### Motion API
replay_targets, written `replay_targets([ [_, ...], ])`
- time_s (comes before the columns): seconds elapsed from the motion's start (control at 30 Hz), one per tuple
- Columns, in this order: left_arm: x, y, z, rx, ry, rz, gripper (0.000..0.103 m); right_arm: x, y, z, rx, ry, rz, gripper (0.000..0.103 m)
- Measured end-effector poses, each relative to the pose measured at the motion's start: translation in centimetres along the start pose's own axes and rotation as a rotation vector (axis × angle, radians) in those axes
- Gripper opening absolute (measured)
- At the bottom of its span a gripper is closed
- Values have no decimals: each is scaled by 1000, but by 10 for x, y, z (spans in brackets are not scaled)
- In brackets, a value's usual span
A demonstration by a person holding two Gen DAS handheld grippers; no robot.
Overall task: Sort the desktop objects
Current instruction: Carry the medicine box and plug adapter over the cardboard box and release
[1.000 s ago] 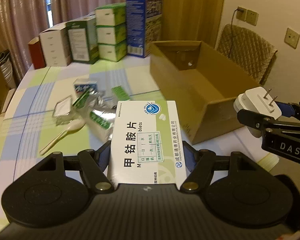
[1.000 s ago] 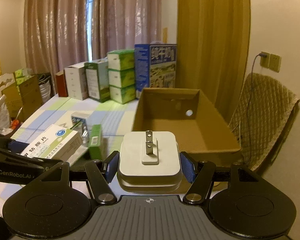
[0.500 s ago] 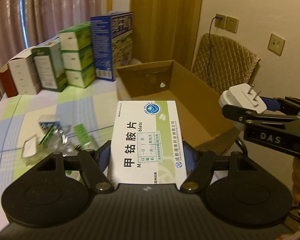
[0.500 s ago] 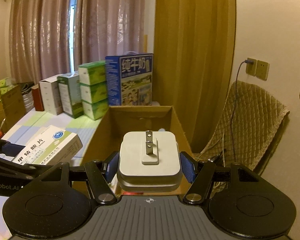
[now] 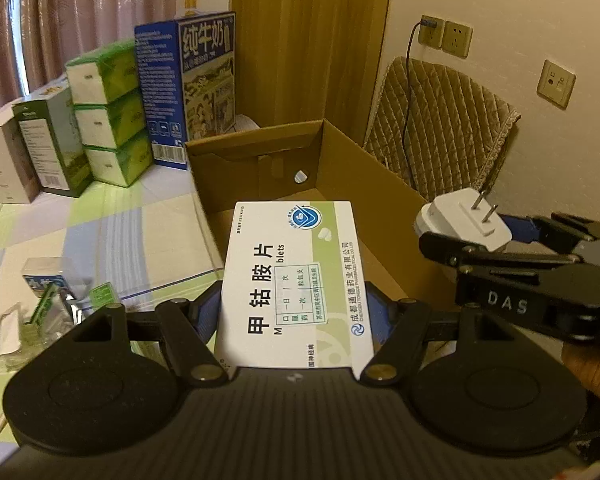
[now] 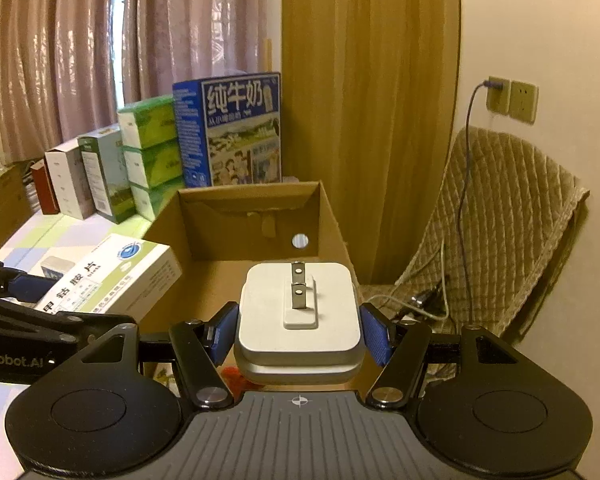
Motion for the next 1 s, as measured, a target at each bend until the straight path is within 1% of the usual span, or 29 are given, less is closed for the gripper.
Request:
replay_targets([
  [0.17, 9, 0, 19, -16, 24, 0, 67, 9, 5, 10, -8, 5, 22, 62],
  [0.27, 13, 0, 26, -15, 25, 8, 67, 10, 7, 13, -16, 7, 20, 62],
  [0.43, 11, -2, 37, -17, 38, -24, 68, 14, 12, 17, -28, 13, 23, 62],
  [0.67, 4, -2, 27, 5, 46, -40, 70, 10, 14, 19, -34, 10, 21, 62],
  [0.77, -1, -1, 18, 26, 53, -64, 70, 8, 14, 20, -33, 7, 22, 62],
  [1.0, -13, 0, 4, 37, 37, -77, 70, -1, 14, 22, -29, -6, 19, 62],
])
Point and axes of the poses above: each gripper's, at about its wrist camera, not at the fingertips, and z roughly the way its jaws point, x to its right, y to its underside, the point moved 8 cm from there along z, roughly the way its jaws point, and after that the axes turned 11 degrees about -y, right-handed, at the moved point
